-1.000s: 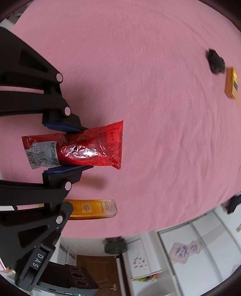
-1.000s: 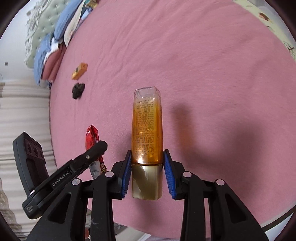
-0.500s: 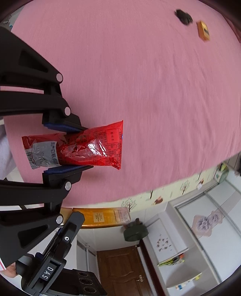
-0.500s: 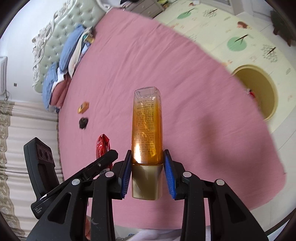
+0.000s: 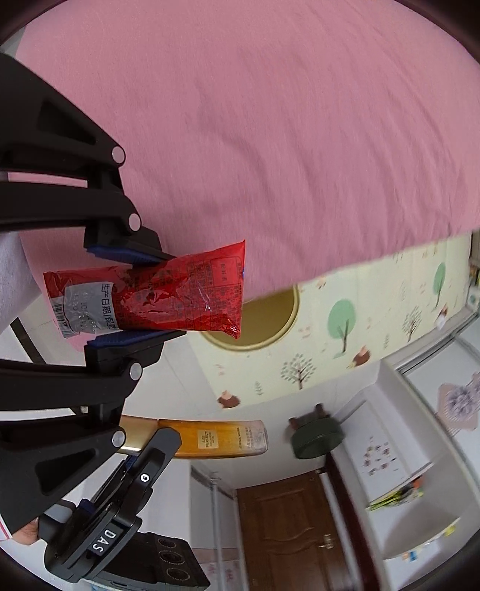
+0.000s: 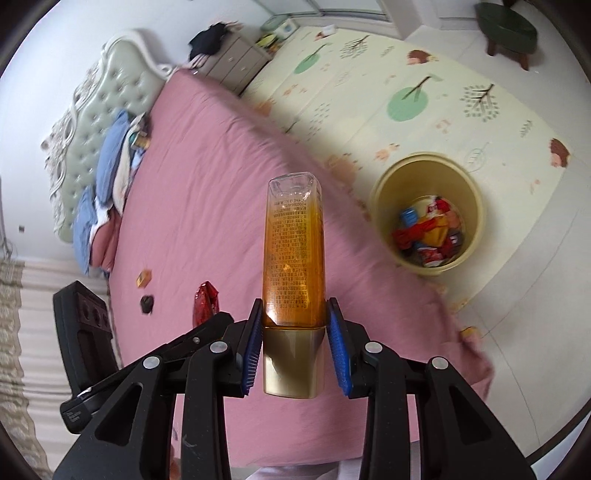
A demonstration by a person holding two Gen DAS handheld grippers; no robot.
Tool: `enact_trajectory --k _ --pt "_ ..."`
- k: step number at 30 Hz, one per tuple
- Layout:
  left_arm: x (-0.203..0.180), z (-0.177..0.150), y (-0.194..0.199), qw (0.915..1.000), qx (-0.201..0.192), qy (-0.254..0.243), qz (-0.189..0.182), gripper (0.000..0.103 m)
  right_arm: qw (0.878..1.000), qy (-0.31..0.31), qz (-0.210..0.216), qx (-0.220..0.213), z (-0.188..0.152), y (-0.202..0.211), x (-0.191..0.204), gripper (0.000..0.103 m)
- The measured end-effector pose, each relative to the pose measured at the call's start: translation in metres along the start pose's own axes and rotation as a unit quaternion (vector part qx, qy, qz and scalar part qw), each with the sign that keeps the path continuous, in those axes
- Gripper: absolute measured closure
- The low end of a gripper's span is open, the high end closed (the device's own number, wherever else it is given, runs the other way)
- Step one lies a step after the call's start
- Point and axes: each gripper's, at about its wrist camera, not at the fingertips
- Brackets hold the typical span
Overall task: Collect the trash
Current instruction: 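Carry the red tube and amber bottle over the yellow bucket with both tools, then open both tools to drop the tube and bottle into the bucket, then move both tools back over the bed toward the orange box and dark sock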
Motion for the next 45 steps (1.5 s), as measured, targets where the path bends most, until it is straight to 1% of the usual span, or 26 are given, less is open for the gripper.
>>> enact_trajectory --k 3,6,12,15,16,18,19,20,21,23,26,30,33,39,45 --pt "-0.028 0.010 -0.020 0.9996 0.018 -0.023 0.002 0.072 1.000 -0.019 -0.005 -0.003 0.012 0.006 -0.026 0.070" --pt "-0.043 0.021 -0.034 0.9993 0.031 -0.020 -0.003 0.072 0.999 -0.031 -0.009 -0.001 0.024 0.007 -0.048 0.070" --pt "-0.080 0.047 -0.062 0.9980 0.049 -0.041 -0.005 0.072 0.999 -0.050 -0.010 -0.003 0.053 0.008 -0.077 0.070" --pt "-0.096 0.063 -0.074 0.9977 0.055 -0.033 -0.021 0.072 0.999 -0.043 -0.013 0.001 0.067 0.009 -0.081 0.070" --pt "-0.101 0.070 -0.076 0.9975 0.055 -0.031 -0.033 0.071 0.999 -0.038 -0.016 -0.001 0.071 0.010 -0.081 0.070" --pt "-0.114 0.081 -0.077 0.9971 0.050 -0.033 -0.047 0.067 1.000 -0.019 -0.021 0.000 0.082 0.014 -0.079 0.068" --pt "-0.119 0.087 -0.078 0.9971 0.046 -0.034 -0.050 0.050 1.000 -0.015 -0.023 -0.001 0.086 0.016 -0.079 0.066" --pt "-0.122 0.093 -0.078 0.9971 0.042 -0.033 -0.053 0.015 1.000 -0.016 -0.023 -0.012 0.092 0.020 -0.082 0.056" --pt "-0.122 0.099 -0.078 0.9977 0.036 -0.025 -0.051 0.007 1.000 -0.018 -0.019 -0.014 0.096 0.022 -0.083 0.052" --pt "-0.122 0.106 -0.080 0.9978 0.037 -0.012 -0.054 0.008 0.999 -0.018 -0.027 -0.020 0.105 0.025 -0.087 0.051" --pt "-0.117 0.108 -0.083 0.9981 0.046 -0.007 -0.041 0.008 0.999 -0.018 -0.034 -0.019 0.111 0.025 -0.090 0.051" --pt "-0.113 0.105 -0.080 0.9987 0.043 -0.016 -0.021 0.008 0.999 -0.021 -0.030 -0.018 0.113 0.022 -0.091 0.051" --pt "-0.110 0.100 -0.074 0.9990 0.036 -0.022 -0.014 0.008 0.999 -0.020 -0.026 -0.012 0.112 0.018 -0.088 0.051" --pt "-0.095 0.091 -0.054 0.9995 0.018 -0.022 -0.016 0.008 1.000 0.000 -0.022 -0.004 0.103 0.013 -0.064 0.051" --pt "-0.061 0.079 -0.018 0.9997 -0.022 -0.006 -0.012 0.008 0.999 0.035 -0.015 0.003 0.086 0.003 -0.023 0.051"
Point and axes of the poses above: each gripper's, at about its wrist camera, not at the fingertips, and y roughly against the way its jaws point, x to its left, z to its top, and after that the axes turned 1 degree about y, right-handed
